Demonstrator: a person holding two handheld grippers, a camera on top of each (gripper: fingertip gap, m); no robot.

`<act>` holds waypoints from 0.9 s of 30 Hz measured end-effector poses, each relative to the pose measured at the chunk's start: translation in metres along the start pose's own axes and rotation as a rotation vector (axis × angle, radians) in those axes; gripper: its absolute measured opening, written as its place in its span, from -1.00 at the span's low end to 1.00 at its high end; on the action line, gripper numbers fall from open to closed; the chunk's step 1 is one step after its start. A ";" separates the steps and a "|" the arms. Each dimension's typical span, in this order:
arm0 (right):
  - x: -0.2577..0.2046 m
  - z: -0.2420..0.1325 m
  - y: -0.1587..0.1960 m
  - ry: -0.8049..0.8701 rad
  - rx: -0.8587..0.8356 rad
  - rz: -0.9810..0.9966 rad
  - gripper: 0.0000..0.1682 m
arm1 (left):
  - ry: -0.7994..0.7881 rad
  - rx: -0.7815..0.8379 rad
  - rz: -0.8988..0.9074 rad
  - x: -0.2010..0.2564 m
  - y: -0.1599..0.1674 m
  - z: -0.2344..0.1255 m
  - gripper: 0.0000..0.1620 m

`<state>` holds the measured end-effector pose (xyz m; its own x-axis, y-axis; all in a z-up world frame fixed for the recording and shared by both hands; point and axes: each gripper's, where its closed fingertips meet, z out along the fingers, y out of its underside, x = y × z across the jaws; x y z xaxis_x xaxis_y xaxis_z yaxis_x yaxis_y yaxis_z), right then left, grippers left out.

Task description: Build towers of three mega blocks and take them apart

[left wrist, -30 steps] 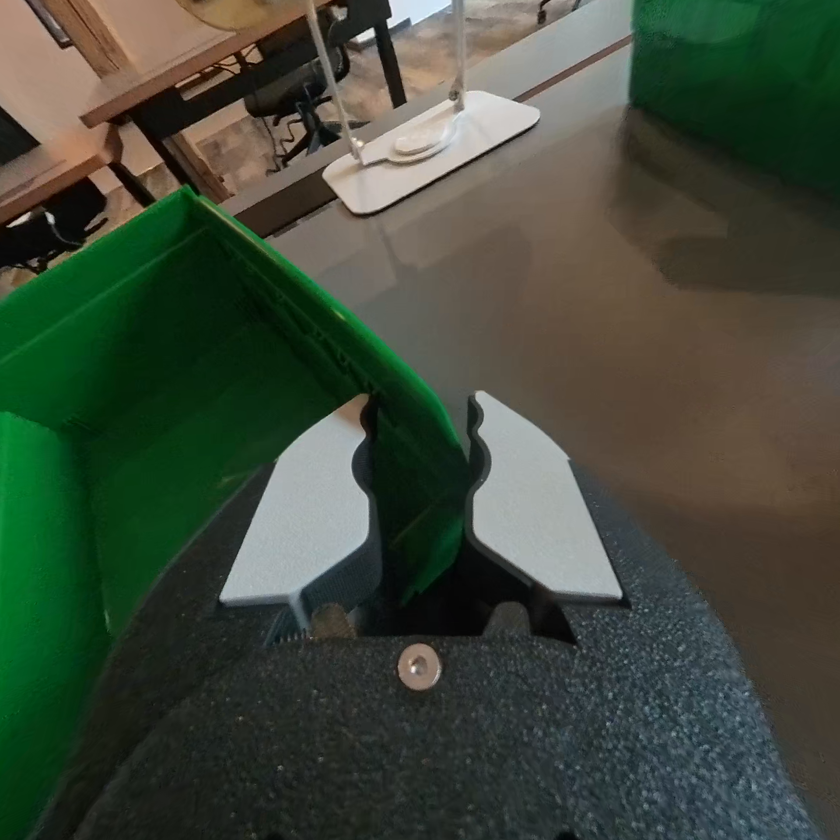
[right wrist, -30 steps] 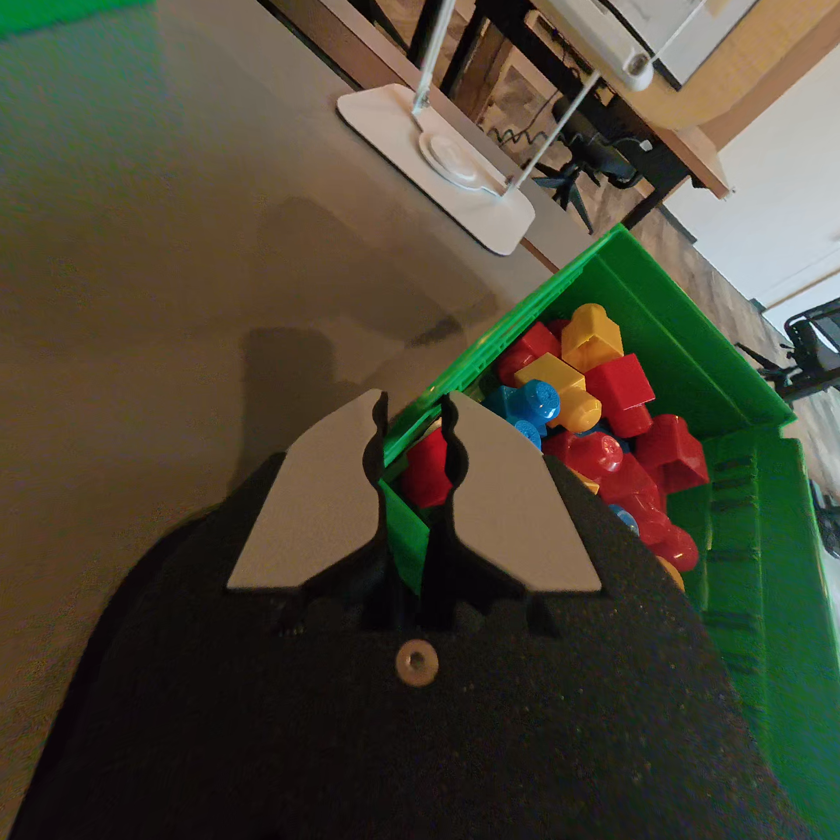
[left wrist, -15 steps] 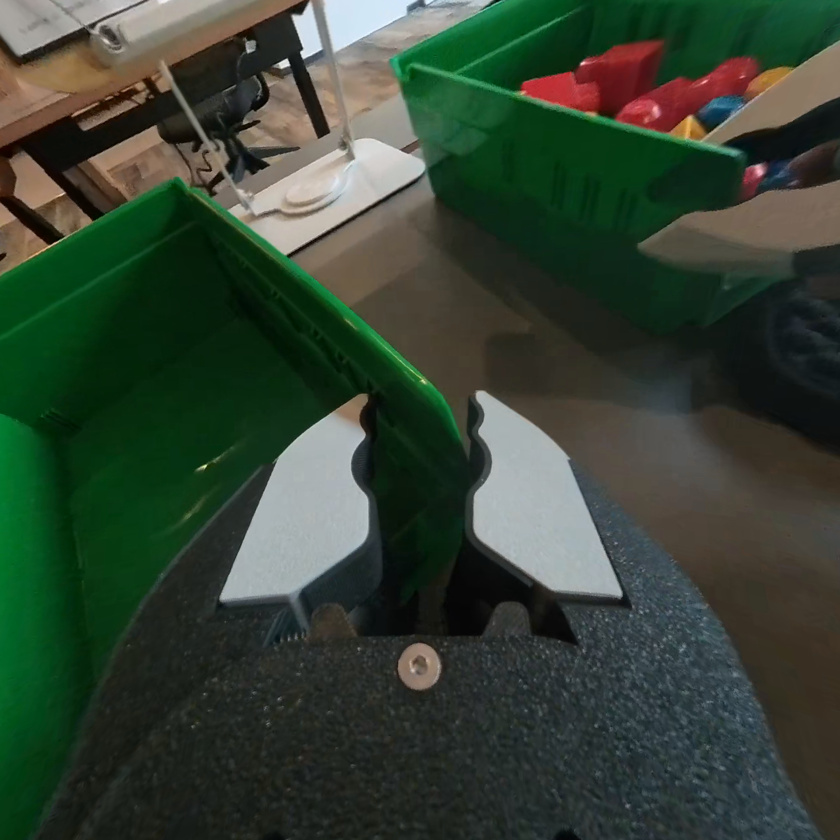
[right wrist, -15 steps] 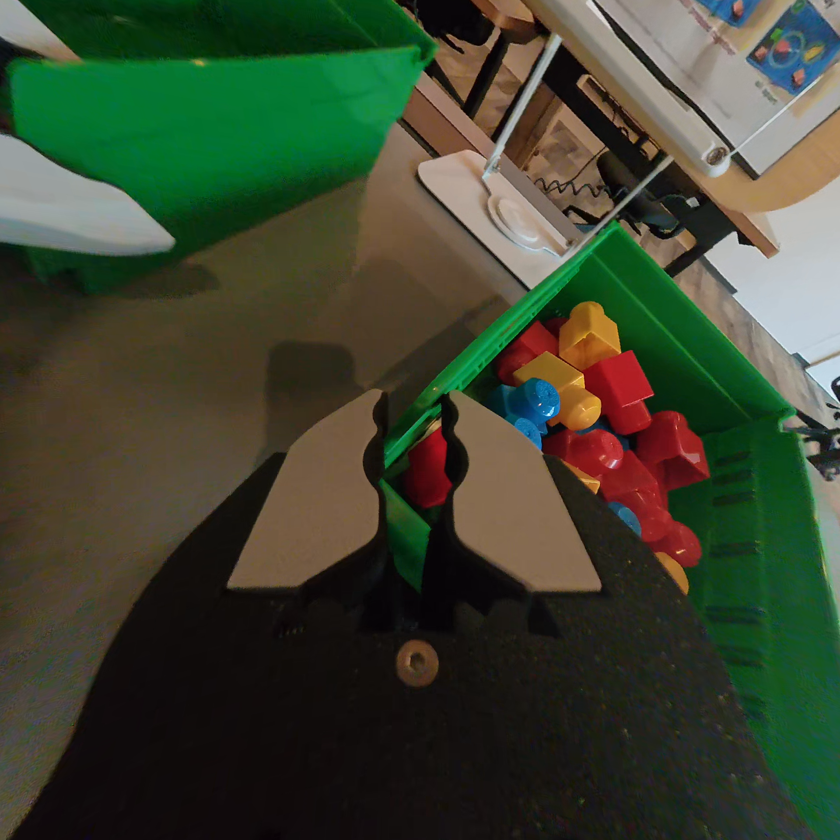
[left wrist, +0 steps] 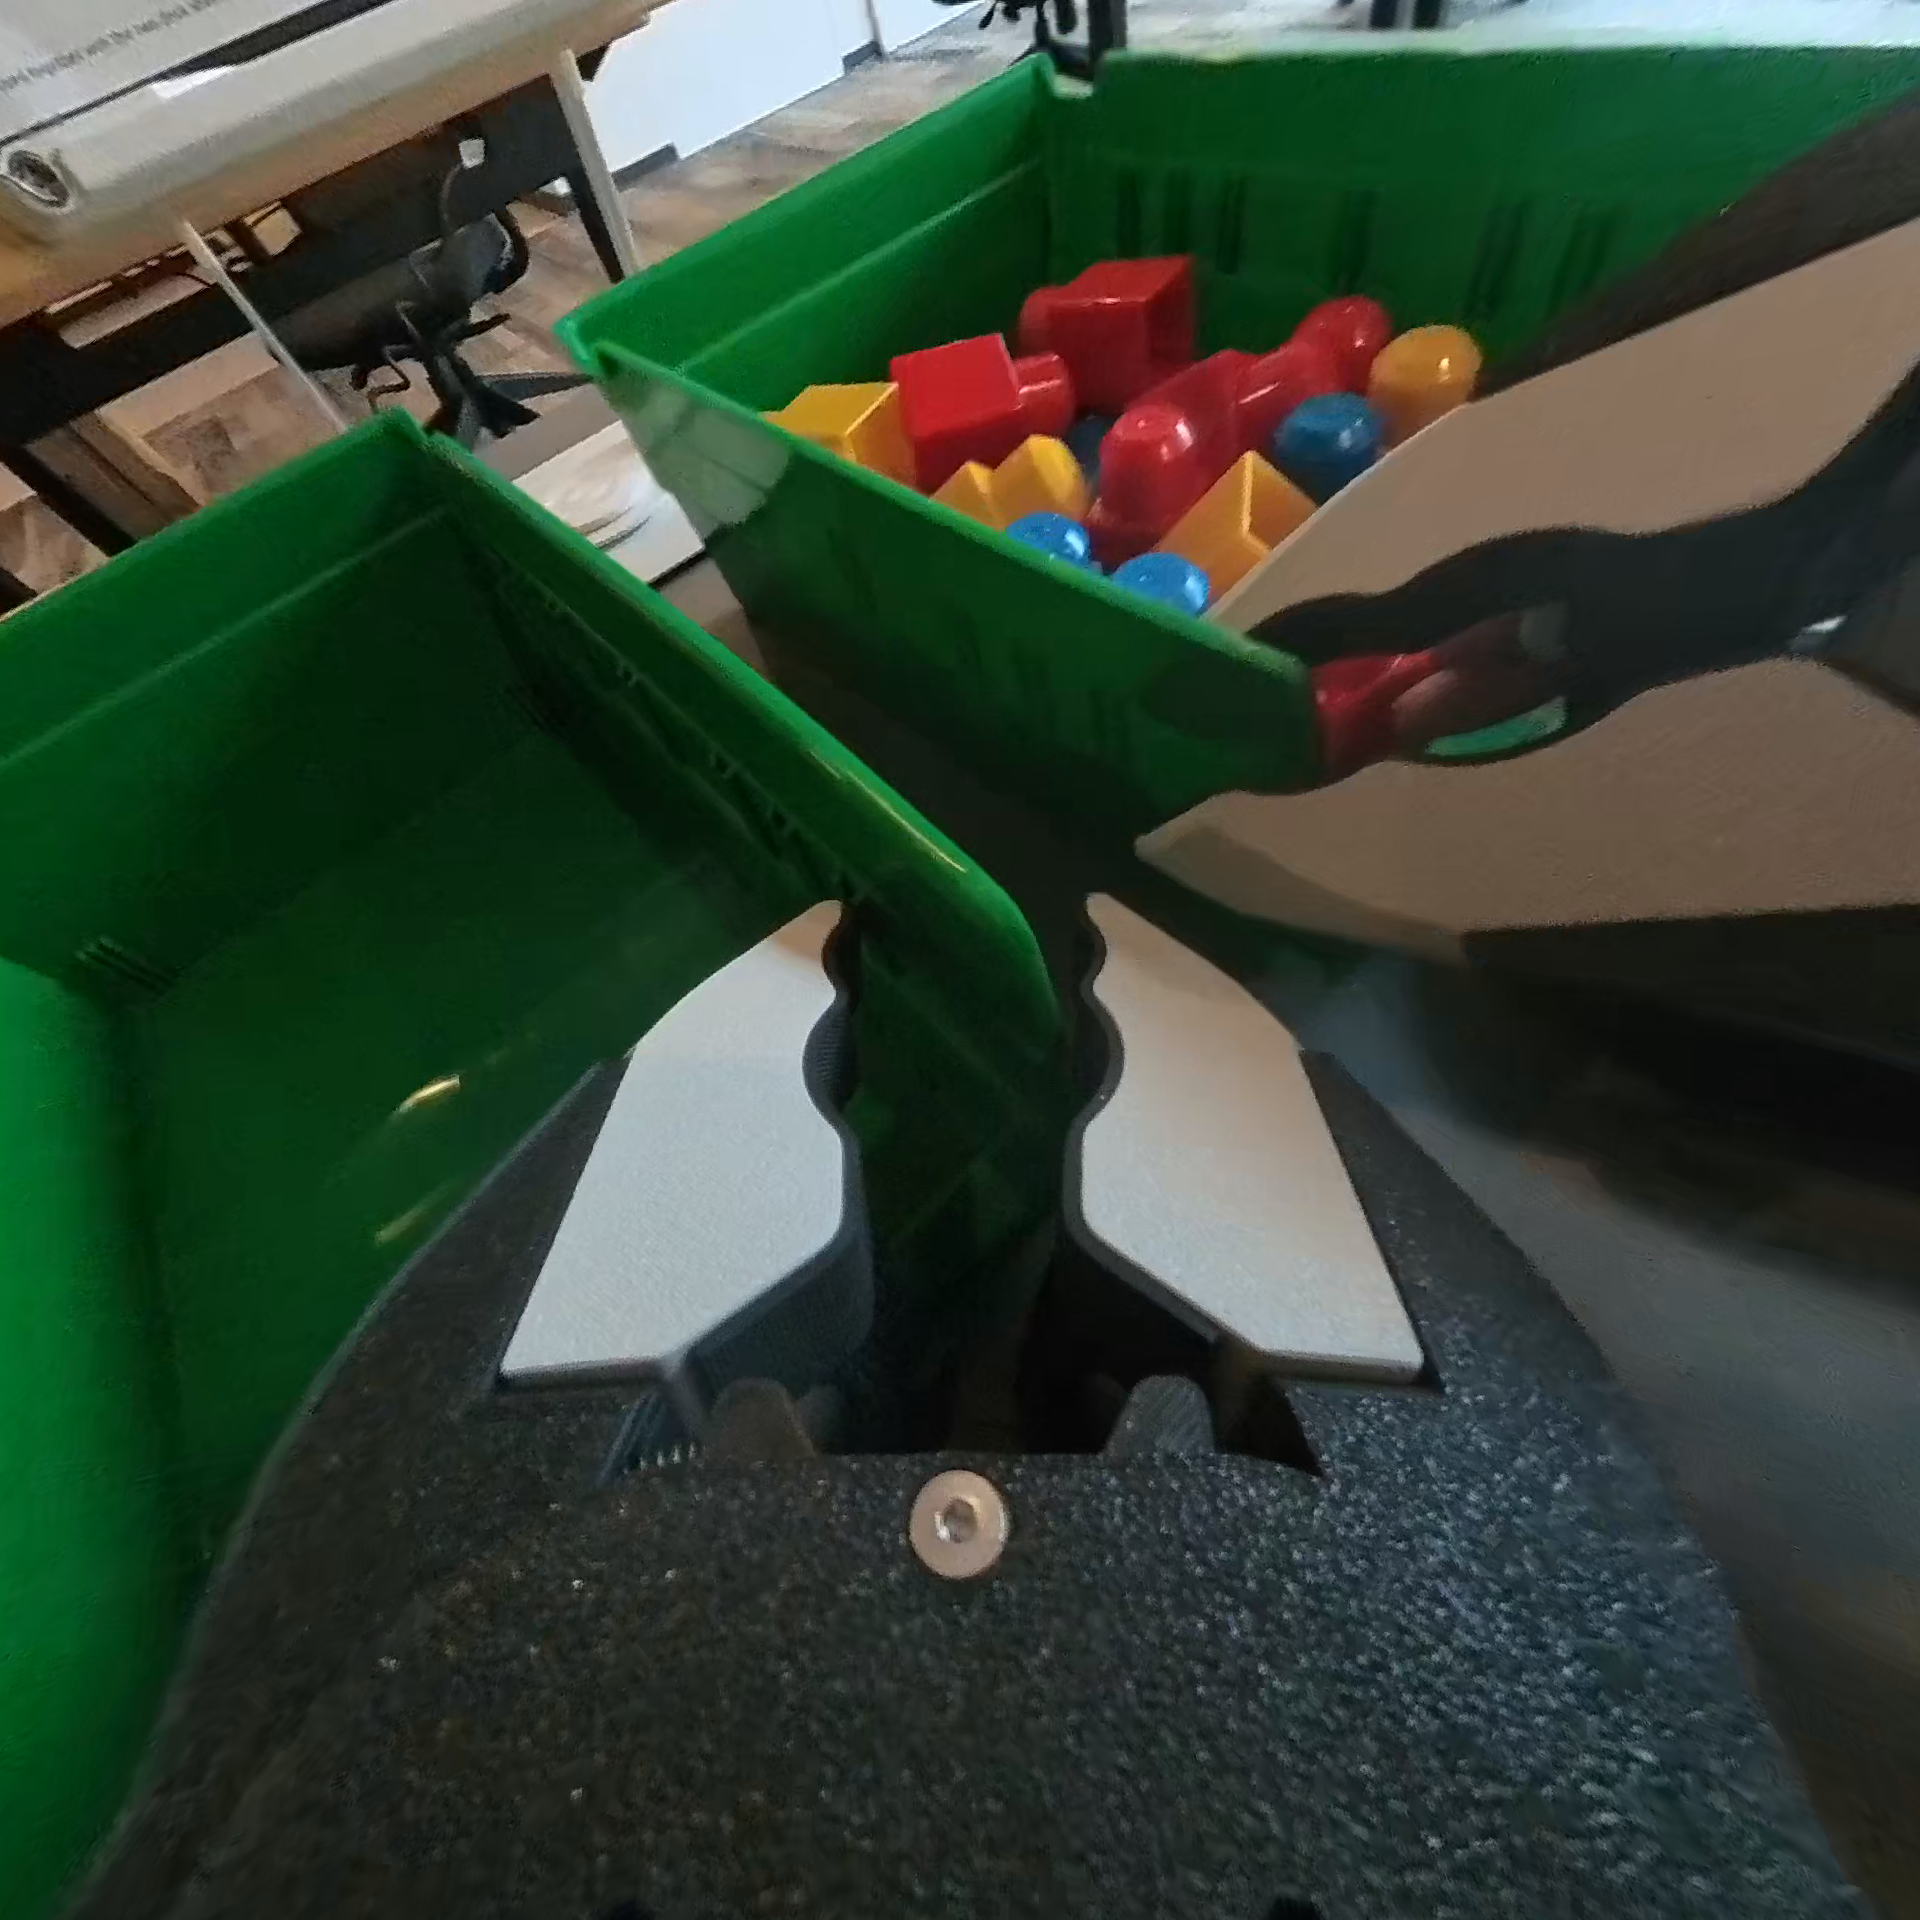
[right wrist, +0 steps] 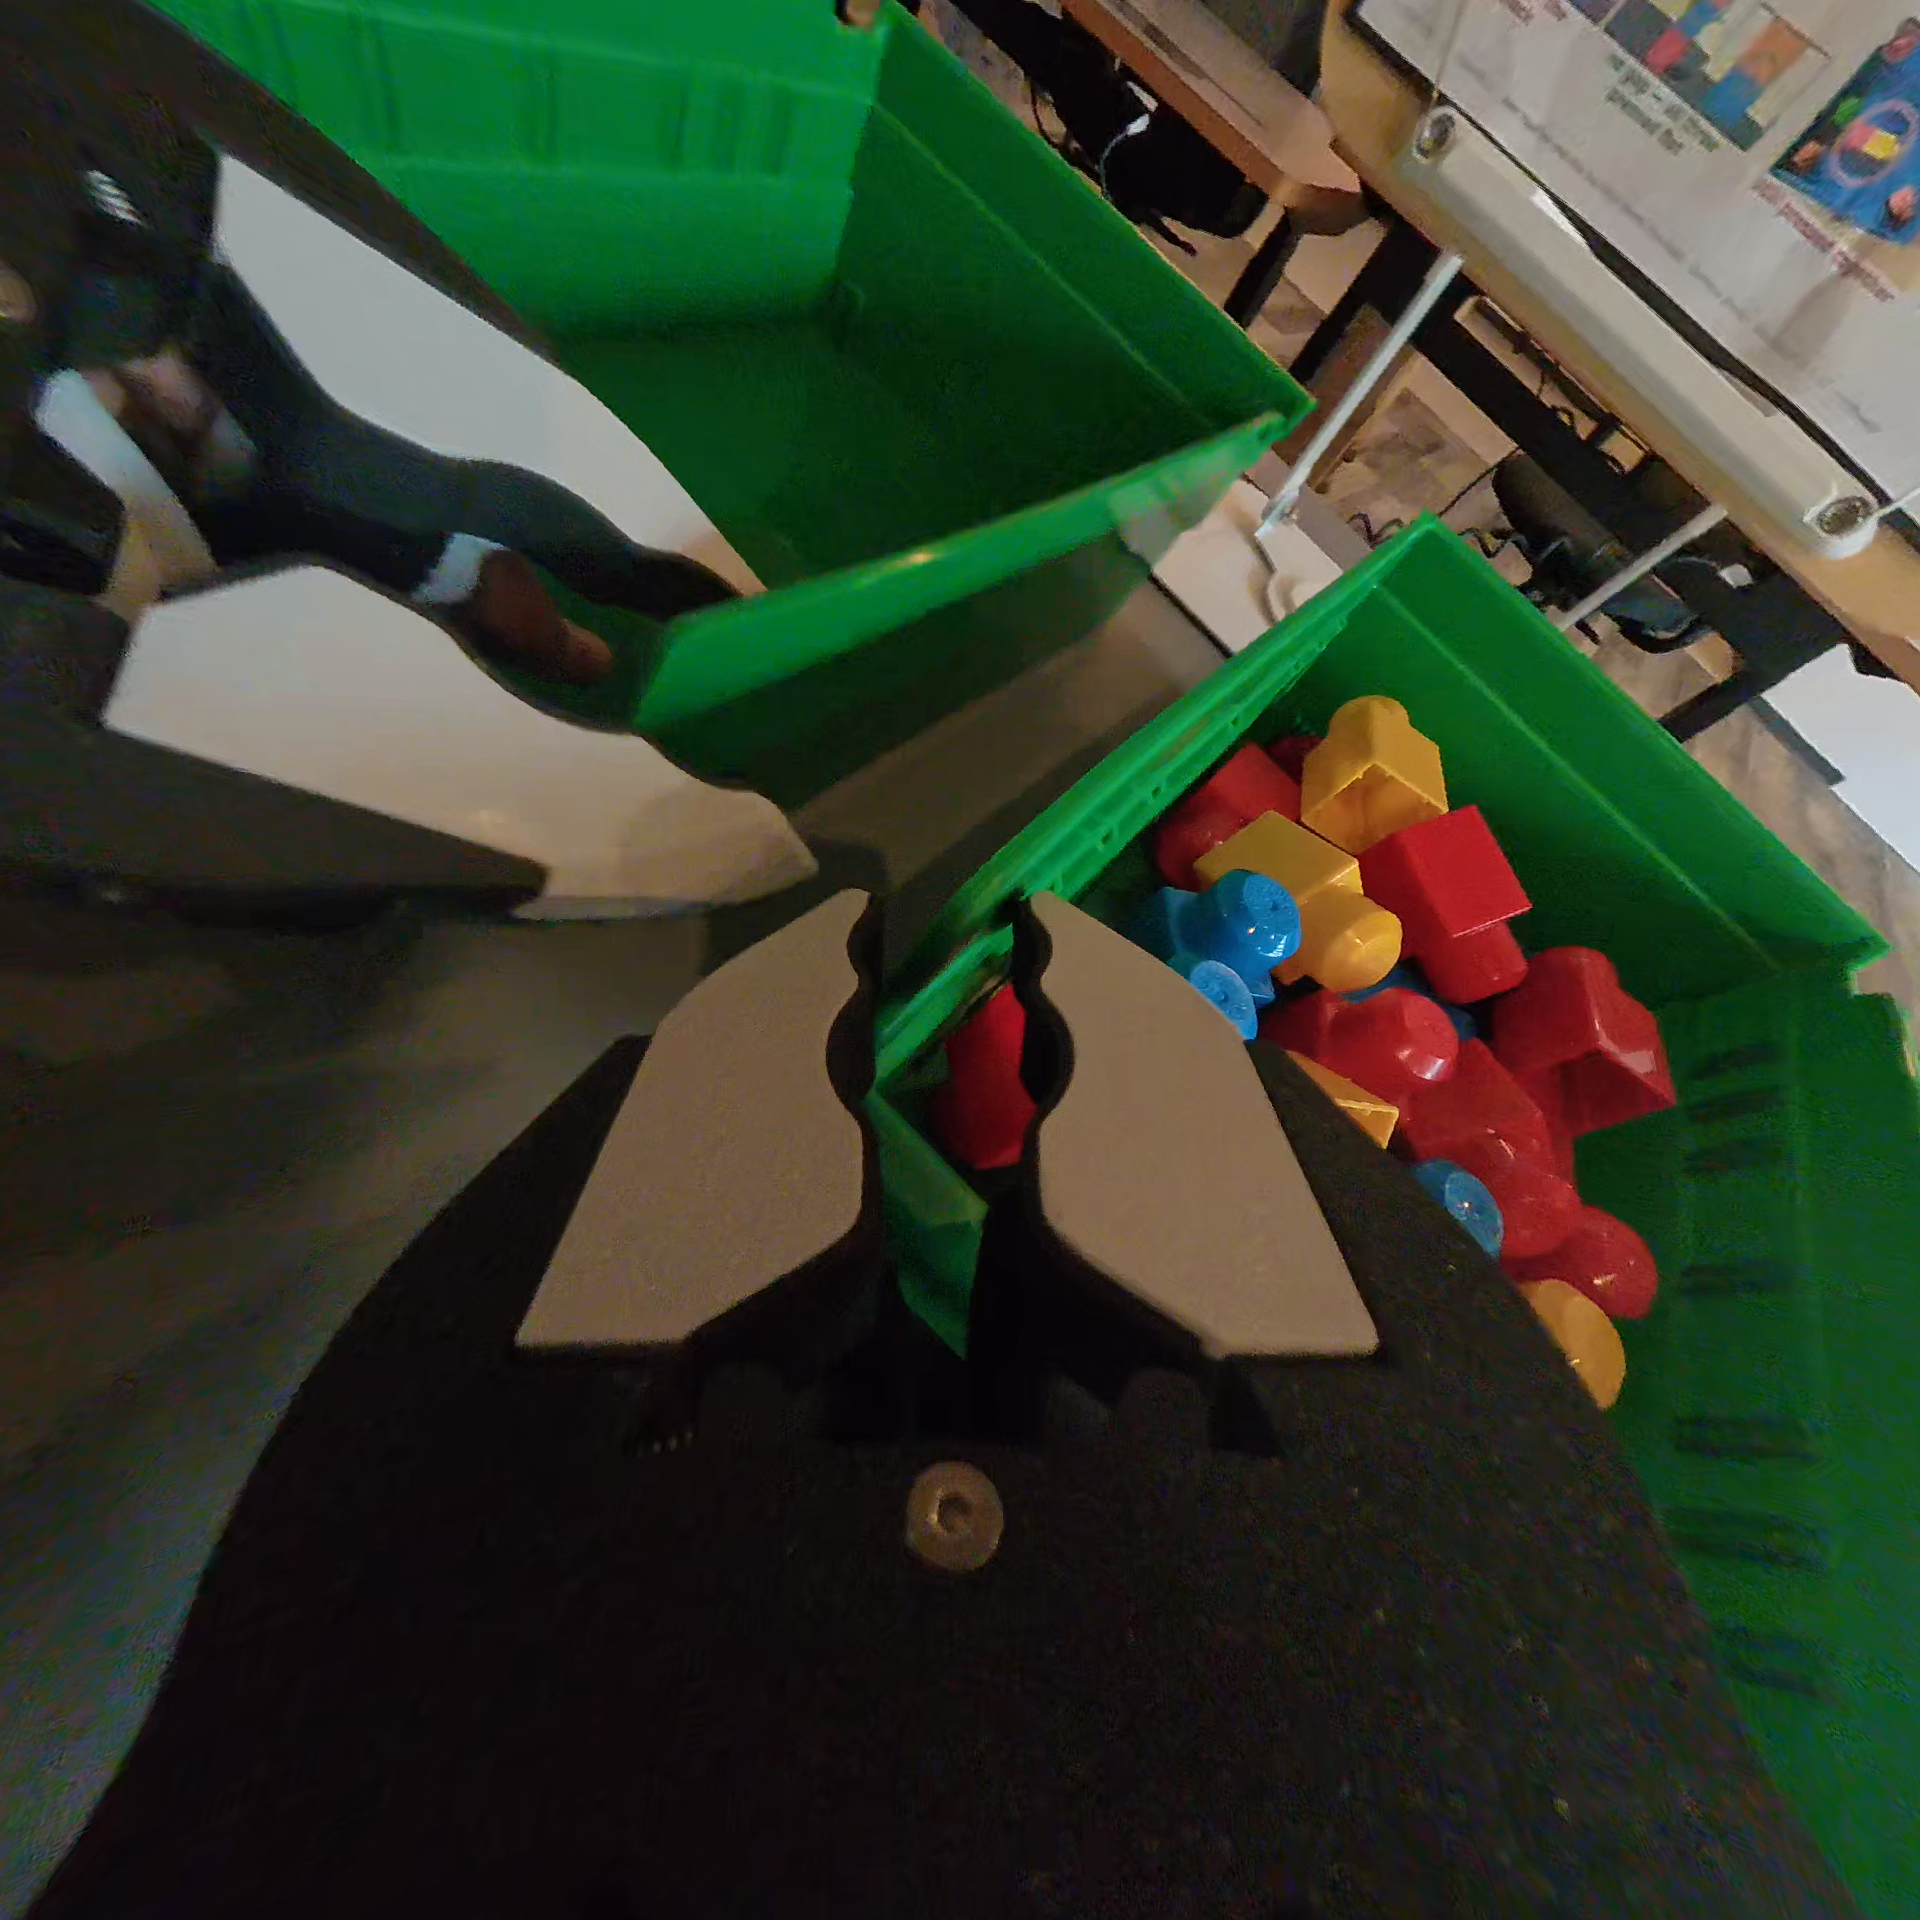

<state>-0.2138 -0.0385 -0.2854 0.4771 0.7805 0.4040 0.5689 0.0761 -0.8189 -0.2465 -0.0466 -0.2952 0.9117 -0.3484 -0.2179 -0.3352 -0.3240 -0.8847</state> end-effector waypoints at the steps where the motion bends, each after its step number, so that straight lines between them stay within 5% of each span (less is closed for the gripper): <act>1: -0.002 0.000 -0.001 -0.005 0.003 0.001 -0.72 | 0.007 0.001 -0.002 0.002 -0.001 0.000 -0.53; 11: -0.004 0.000 -0.003 -0.021 0.009 0.019 -0.71 | -0.017 0.039 -0.002 0.002 -0.007 0.001 -0.48; 27: 0.018 -0.041 -0.003 0.039 0.120 0.121 -0.33 | -0.186 0.305 -0.036 0.007 -0.057 -0.050 -0.20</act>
<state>-0.1801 -0.0502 -0.2589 0.5639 0.7641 0.3132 0.4232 0.0582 -0.9042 -0.2325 -0.0744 -0.2255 0.9587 -0.1661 -0.2309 -0.2414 -0.0461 -0.9693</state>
